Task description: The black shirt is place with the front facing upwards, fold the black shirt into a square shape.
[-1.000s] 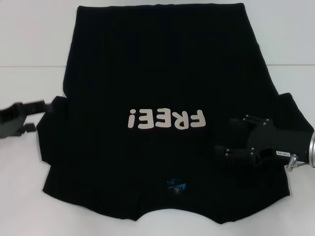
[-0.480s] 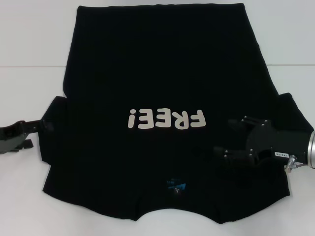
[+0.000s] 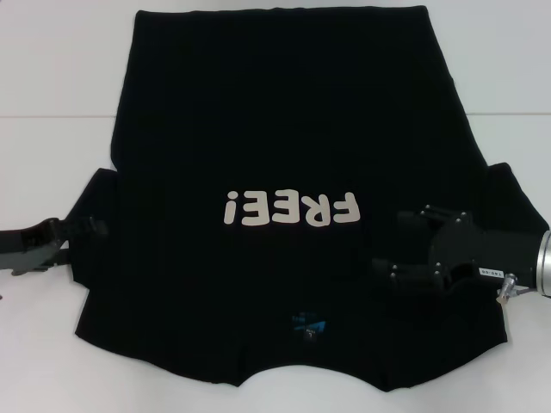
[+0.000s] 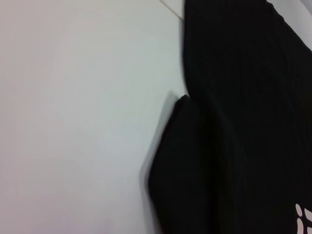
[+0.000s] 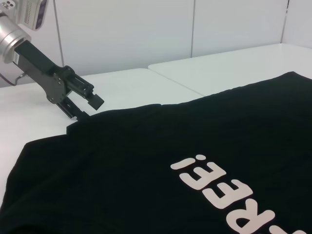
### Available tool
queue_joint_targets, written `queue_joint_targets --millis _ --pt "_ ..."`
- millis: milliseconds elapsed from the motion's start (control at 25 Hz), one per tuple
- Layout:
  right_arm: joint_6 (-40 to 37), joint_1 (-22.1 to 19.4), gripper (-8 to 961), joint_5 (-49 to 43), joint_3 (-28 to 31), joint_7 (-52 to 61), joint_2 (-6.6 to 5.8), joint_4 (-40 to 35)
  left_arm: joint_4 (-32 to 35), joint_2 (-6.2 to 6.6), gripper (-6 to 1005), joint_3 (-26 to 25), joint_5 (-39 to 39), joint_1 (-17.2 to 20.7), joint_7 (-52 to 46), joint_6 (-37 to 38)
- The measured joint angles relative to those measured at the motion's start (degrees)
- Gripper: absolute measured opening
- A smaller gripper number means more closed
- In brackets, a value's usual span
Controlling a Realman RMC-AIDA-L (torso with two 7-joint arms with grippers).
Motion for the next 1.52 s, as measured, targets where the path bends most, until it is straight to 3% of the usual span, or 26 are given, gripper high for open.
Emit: queue_joint_targets --millis 640,880,1080,1200,1400,1520 --pt "-0.55 -0.05 876 0.00 0.02 0.04 0.00 0.11 0.41 -0.68 871 3.43 0.27 -0.89 -0.03 -0.87" --pt "-0.84 -0.07 871 0.00 0.02 0.06 0.00 0.11 0.46 -0.68 664 3.50 0.27 -0.92 -0.25 -1.83" --pt "-0.86 -0.07 868 0.00 0.01 0.07 0.00 0.11 0.50 -0.65 423 3.48 0.21 -0.95 -0.38 -1.93" --pt "-0.88 -0.07 866 0.00 0.02 0.07 0.00 0.11 0.53 -0.58 185 3.29 0.13 -0.97 -0.39 -2.04" --pt "-0.89 -0.07 862 0.00 0.02 0.07 0.00 0.11 1.23 -0.45 3 2.94 -0.41 -0.49 -0.40 -2.43" --pt "-0.89 -0.07 860 0.00 0.02 0.07 0.00 0.11 2.22 -0.58 4 2.10 -0.46 0.12 -0.45 -2.60"
